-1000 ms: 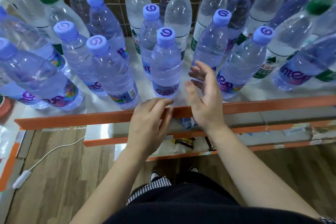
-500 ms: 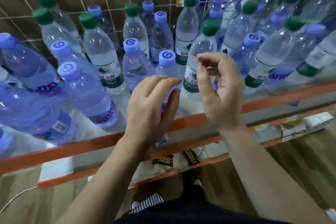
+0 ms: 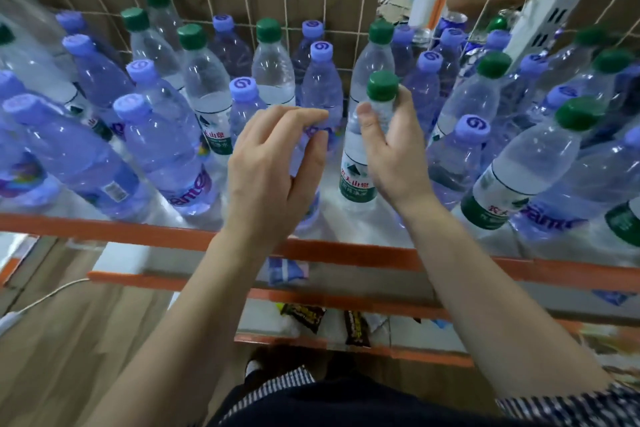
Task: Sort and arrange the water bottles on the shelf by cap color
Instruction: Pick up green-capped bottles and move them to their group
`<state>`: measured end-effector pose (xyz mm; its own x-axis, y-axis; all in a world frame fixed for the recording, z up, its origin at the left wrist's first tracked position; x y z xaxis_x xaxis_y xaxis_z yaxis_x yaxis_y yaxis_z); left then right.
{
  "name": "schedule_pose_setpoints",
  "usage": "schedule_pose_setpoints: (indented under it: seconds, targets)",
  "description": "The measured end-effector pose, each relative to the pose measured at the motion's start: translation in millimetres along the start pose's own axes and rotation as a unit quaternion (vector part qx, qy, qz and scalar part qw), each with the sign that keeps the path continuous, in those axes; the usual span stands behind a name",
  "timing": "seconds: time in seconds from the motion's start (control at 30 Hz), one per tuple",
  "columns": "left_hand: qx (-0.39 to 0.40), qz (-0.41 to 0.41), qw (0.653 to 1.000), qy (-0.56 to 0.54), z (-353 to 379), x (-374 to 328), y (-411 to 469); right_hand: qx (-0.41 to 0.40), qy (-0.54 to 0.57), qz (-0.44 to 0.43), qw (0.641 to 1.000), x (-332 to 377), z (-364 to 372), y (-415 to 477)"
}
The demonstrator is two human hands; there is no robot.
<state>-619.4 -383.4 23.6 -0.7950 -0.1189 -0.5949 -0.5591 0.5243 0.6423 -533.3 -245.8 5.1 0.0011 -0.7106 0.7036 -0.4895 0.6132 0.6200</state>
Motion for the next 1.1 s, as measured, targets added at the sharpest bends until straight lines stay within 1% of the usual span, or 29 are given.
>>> schedule_pose_setpoints:
  seconds: [0.1, 0.2, 0.27, 0.33, 0.43, 0.5, 0.57, 0.67, 0.73, 0.77, 1.0, 1.1]
  targets:
    - [0.001, -0.001, 1.000, -0.002, -3, 2, 7, -0.013, 0.011, -0.018, 1.000, -2, 4, 4]
    - [-0.017, 0.002, 1.000, -0.004, -10, 5, 19, -0.024, 0.026, -0.037, 0.999, -1, 11, 8]
    - [-0.026, 0.005, 1.000, -0.009, -16, 9, 35, -0.035, 0.033, -0.043, 0.998, 0, 15, 12]
    - [-0.016, -0.002, 1.000, -0.010, -19, 18, 59, -0.045, 0.040, -0.052, 0.997, 1, 19, 17]
    - [0.035, -0.061, 0.997, 0.025, -15, 36, 107, -0.043, 0.047, -0.079, 0.995, 4, 25, 25]
    - [0.071, -0.115, 0.987, 0.092, -7, 47, 137, -0.042, 0.047, -0.093, 0.994, 3, 29, 27]
    - [0.117, -0.177, 0.965, 0.158, 4, 59, 160, -0.044, 0.042, -0.095, 0.994, 1, 32, 27]
    - [0.205, -0.259, 0.927, 0.177, 17, 75, 179, -0.049, 0.041, -0.080, 0.995, -4, 33, 25]
    - [0.263, -0.269, 0.907, 0.188, 21, 81, 182, -0.049, 0.035, -0.075, 0.995, -6, 34, 24]
    - [0.277, -0.262, 0.904, 0.193, 21, 83, 181, -0.047, 0.032, -0.073, 0.996, -6, 35, 24]
    - [0.231, -0.179, 0.942, 0.168, 23, 84, 172, -0.060, 0.017, -0.066, 0.996, -4, 28, 29]
    - [0.161, -0.171, 0.964, 0.125, 22, 80, 168, -0.064, 0.023, -0.066, 0.995, 0, 22, 36]
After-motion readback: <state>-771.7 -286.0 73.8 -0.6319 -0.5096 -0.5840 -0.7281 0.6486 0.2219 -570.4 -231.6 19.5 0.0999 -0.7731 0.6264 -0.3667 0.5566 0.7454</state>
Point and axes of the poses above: each hand's wrist, its own y-axis towards the middle knuckle, its own z-axis out of the palm, x = y × z, the point moved 1 cm from there along y, towards the middle knuckle, and after that the axes turned 14 degrees about -z, right-handed, at the moved point
